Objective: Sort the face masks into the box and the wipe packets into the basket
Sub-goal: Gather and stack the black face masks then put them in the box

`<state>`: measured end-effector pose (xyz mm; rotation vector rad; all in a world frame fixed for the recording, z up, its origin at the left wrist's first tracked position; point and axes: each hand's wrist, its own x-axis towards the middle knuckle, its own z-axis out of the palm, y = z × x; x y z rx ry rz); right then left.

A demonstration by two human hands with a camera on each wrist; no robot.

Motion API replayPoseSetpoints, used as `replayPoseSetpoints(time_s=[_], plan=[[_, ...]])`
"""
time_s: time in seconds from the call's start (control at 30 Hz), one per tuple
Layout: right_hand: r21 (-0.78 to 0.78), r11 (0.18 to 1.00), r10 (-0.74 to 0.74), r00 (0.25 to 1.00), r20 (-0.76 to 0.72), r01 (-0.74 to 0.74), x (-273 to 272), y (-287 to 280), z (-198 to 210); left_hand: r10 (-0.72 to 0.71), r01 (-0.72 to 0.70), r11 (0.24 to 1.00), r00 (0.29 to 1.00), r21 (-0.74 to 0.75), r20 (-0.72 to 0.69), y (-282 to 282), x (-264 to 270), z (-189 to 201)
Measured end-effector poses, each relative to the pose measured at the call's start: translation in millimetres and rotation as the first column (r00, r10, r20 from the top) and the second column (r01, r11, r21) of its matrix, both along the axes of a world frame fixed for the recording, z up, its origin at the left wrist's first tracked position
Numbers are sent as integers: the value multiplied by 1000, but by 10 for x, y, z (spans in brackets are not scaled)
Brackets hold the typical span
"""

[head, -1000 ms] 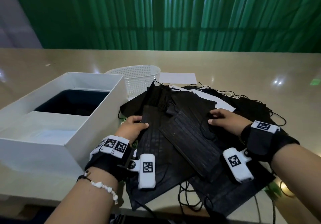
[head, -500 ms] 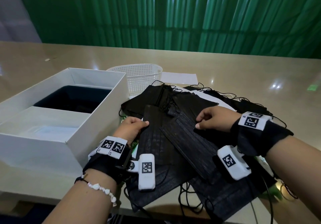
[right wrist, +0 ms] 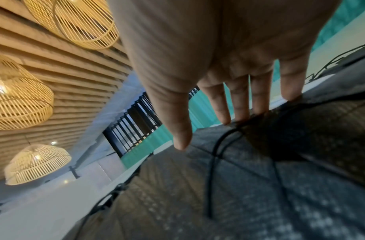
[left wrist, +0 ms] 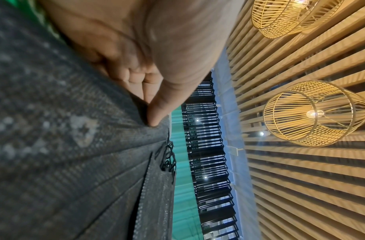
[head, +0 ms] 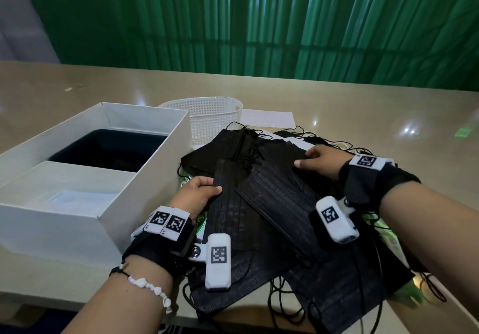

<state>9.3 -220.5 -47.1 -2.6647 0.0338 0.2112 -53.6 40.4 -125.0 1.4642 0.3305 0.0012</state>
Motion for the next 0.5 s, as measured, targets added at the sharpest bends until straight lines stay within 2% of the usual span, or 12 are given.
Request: replayPoseSetpoints(time_s=[0.07,0.13,0.23,0.33,0.5], plan=[[-90,996,-8,997,-82,0,76,-24,2,2,-2,1000,1000,6,-1,3,-2,3],[-79,997,2,997,-71,-8,111,-23,6,1,-1,1000,1000,8,-5,13,1,-2],[33,998,43,995,95,-47,118,22,6,3,-3,1000,1000,5,-6,18,1,-8],[220,966,79,968,238,-133,186,45,47,-3,3,1000,1000,7,-9,17,6,-5],[446,887,-93,898,429,-121,276,-86,412,-15,15,1000,1000,-17,-13,30,18,-18]])
